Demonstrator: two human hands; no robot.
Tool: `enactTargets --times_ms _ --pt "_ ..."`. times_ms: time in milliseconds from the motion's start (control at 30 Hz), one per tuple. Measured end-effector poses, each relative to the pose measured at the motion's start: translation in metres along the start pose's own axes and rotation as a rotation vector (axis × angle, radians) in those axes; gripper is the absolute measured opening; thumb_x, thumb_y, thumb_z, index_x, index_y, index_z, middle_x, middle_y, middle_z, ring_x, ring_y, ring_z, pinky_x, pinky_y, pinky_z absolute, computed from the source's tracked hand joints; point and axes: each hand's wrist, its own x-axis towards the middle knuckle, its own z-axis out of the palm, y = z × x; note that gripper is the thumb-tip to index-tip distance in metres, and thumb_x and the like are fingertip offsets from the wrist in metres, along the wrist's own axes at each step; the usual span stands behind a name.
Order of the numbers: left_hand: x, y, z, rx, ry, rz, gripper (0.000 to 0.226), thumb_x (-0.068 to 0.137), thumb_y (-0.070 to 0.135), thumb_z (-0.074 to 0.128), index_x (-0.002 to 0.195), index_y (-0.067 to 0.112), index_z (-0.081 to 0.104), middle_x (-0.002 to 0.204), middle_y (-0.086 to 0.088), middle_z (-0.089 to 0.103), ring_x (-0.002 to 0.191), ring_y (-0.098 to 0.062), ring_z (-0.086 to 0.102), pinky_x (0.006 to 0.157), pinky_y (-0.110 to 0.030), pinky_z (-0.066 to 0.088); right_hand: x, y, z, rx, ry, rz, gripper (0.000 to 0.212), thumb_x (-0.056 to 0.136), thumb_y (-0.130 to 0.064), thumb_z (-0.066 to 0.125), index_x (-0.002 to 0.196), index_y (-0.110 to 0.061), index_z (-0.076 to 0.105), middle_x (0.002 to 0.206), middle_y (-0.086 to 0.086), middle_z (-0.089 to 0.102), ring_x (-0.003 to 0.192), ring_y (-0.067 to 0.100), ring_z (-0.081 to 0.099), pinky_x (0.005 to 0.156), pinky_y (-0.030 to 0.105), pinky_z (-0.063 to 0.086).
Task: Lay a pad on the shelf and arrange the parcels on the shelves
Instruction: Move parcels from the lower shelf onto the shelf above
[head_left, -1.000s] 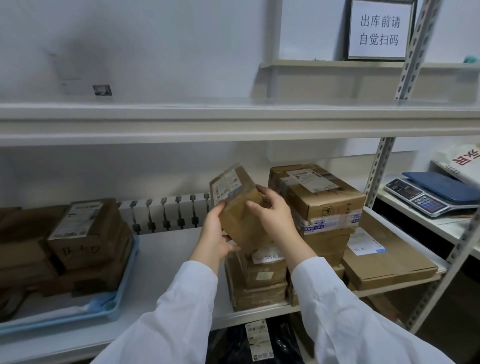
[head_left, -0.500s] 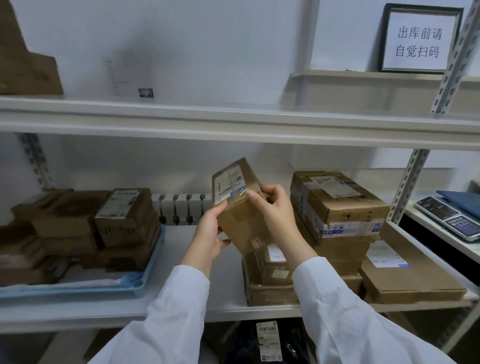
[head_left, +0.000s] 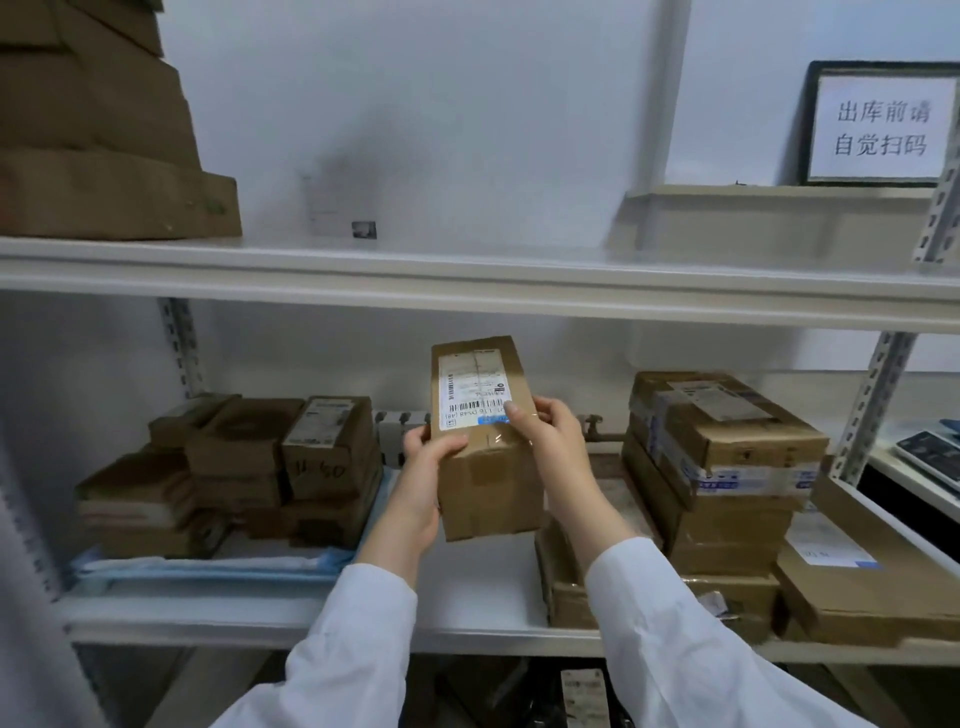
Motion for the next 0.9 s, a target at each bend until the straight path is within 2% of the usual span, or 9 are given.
enactTargets --times_ms 67,200,367,433,500,567,633,767,900 --pt "-0.005 0.006 -0.014 0.003 -0.008 0.021 0.039 0.084 0.018 0.06 0.12 0.02 0.043 0.097 -0.007 0.067 0.061 -0.01 0.07 0.044 -0.02 0.05 -0.008 -0.003 0.01 0.009 -0.003 0.031 0.044 0.083 -0.039 0.065 0.118 -0.014 0.052 0.125 0.009 0.054 0.11 0.021 0.056 0.1 0.044 0.044" --pt "-0.016 0.019 -0.036 0.058 -0.04 0.017 0.035 0.084 0.023 0.061 0.117 0.021 0.049 0.095 -0.007 0.07 0.066 -0.013 0.071 0.048 -0.023 0.051 -0.023 -0.011 0.025 0.018 -0.001 0.14 0.04 0.082 -0.043 0.064 0.108 -0.017 0.047 0.115 0.006 0.059 0.104 0.022 0.06 0.093 0.046 0.049" --pt "-0.035 0.038 -0.056 0.17 -0.1 0.04 0.024 0.083 0.019 0.059 0.106 0.02 0.055 0.095 -0.007 0.071 0.066 -0.014 0.069 0.051 -0.024 0.05 -0.044 -0.023 0.035 0.097 0.045 0.278 0.061 0.085 -0.038 0.063 0.133 -0.011 0.036 0.126 0.007 0.054 0.107 0.022 0.055 0.084 0.04 0.049" --pt "-0.041 0.046 -0.06 0.215 -0.118 0.073 0.02 0.083 0.015 0.058 0.101 0.021 0.057 0.094 -0.005 0.07 0.067 -0.013 0.068 0.048 -0.022 0.049 -0.052 -0.029 0.034 0.136 0.046 0.33 0.063 0.086 -0.038 0.062 0.135 -0.009 0.037 0.125 0.009 0.056 0.104 0.024 0.055 0.073 0.036 0.047" --pt "-0.045 0.054 -0.062 0.244 -0.143 0.108 0.02 0.082 0.011 0.057 0.099 0.021 0.059 0.096 -0.005 0.07 0.068 -0.012 0.067 0.047 -0.02 0.048 -0.057 -0.032 0.033 0.169 0.024 0.371 0.055 0.086 -0.04 0.061 0.13 -0.011 0.045 0.118 0.009 0.061 0.101 0.026 0.058 0.062 0.033 0.048" --pt "-0.05 0.064 -0.061 0.283 -0.189 0.149 0.023 0.079 0.012 0.061 0.098 0.024 0.061 0.098 -0.004 0.069 0.069 -0.01 0.068 0.048 -0.018 0.048 -0.062 -0.036 0.033 0.199 0.017 0.37 0.044 0.088 -0.04 0.059 0.122 -0.013 0.053 0.109 0.007 0.065 0.097 0.026 0.061 0.059 0.034 0.05" --pt "-0.055 0.072 -0.057 0.319 -0.226 0.185 0.034 0.066 0.02 0.067 0.099 0.027 0.063 0.099 -0.001 0.07 0.072 -0.009 0.069 0.053 -0.018 0.048 -0.065 -0.039 0.033 0.213 0.036 0.349 0.041 0.088 -0.038 0.058 0.12 -0.013 0.053 0.106 0.006 0.067 0.092 0.024 0.064 0.058 0.034 0.051" --pt "-0.06 0.089 -0.049 0.354 -0.276 0.233 0.048 0.055 0.022 0.066 0.102 0.027 0.067 0.102 -0.002 0.07 0.091 -0.02 0.067 0.073 -0.028 0.047 -0.072 -0.049 0.032 0.243 0.064 0.332 0.046 0.085 -0.044 0.061 0.119 -0.013 0.052 0.102 0.005 0.069 0.084 0.021 0.066 0.052 0.03 0.049" --pt "-0.065 0.107 -0.042 0.355 -0.327 0.299 0.055 0.054 0.018 0.066 0.11 0.021 0.066 0.105 -0.004 0.069 0.094 -0.021 0.065 0.079 -0.027 0.05 -0.076 -0.06 0.033 0.315 0.091 0.32 0.051 0.083 -0.044 0.064 0.12 -0.011 0.053 0.101 0.007 0.07 0.081 0.022 0.068 0.048 0.028 0.051"
